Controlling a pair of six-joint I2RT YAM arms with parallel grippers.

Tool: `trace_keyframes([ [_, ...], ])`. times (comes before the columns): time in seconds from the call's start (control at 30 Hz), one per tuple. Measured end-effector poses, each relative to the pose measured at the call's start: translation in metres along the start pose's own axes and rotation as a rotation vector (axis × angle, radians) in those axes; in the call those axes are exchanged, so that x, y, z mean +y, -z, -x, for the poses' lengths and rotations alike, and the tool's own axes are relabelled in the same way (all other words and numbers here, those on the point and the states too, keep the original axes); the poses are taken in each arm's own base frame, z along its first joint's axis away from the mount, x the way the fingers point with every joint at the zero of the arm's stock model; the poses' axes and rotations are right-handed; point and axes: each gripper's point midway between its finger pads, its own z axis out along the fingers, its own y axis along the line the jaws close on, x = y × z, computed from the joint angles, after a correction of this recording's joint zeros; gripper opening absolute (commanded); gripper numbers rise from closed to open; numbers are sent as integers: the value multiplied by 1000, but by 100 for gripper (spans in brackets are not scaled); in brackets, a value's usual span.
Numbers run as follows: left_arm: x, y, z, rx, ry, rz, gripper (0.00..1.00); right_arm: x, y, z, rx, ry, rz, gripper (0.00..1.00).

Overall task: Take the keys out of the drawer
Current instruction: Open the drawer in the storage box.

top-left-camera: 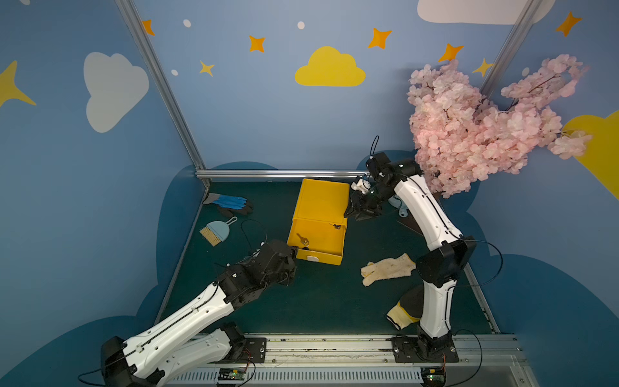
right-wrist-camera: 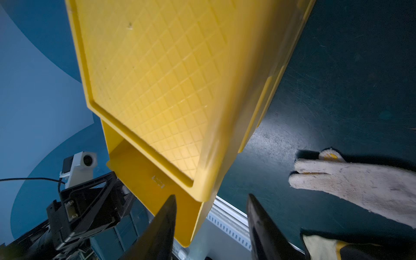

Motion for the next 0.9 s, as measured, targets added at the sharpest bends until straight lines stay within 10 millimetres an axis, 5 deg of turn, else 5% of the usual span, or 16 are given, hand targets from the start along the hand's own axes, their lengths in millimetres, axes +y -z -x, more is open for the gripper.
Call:
trace_keyframes([
  [0.2,-45,65,24,-54,-240,-202,64,47,26,-28,-56,192,48,48],
  [0.37,-45,107,61,-196,-447,-238,60,86,9,-56,-35,436,30,47],
  [0.63,11,34,103,-135,-498,102,54,106,-56,-58,13,615,-73,50],
  [0.77,24,-7,97,57,-473,222,54,103,-89,-44,24,628,-132,50],
  [0.9,34,-26,83,203,-469,263,54,97,-103,-37,28,626,-160,51],
])
